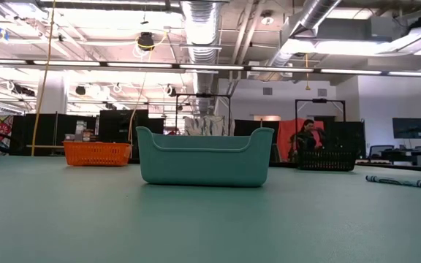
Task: Sort crayons
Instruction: Put the orange crayon into the orange bin
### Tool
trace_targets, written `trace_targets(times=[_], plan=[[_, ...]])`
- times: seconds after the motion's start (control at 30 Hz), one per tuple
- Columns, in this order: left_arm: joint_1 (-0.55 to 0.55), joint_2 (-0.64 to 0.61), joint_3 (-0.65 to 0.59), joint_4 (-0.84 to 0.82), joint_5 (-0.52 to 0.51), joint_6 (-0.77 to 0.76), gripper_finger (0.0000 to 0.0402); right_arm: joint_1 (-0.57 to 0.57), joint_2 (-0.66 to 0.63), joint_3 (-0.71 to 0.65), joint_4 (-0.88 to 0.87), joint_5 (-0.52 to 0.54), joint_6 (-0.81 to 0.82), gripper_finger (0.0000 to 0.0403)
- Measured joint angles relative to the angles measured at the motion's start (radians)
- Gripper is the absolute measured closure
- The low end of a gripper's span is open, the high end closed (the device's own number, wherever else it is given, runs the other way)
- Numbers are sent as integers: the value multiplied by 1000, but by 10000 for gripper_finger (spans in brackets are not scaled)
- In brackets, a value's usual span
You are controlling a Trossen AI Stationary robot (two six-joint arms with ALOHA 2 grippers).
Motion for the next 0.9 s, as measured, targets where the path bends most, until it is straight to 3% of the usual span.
trace_targets(times=[0.13,0.27,0.57,0.7,0.9], plan=[[78,0,0,-221,-64,-71,393,-5,-1,-1,-258,103,247,214],[189,0,0,-471,-102,-176,393,0,-1,0,-565,63,607,180],[481,-2,-2,-785,8,-279,393,-9,-1,-3,-1306,-172,1494,188],[614,-2,-2,-849,58,-243,394,19,-1,-27,-1471,-259,1714,198],[807,-2,-2,-901,153,-150,394,80,-1,-99,-1567,-366,1969,213]])
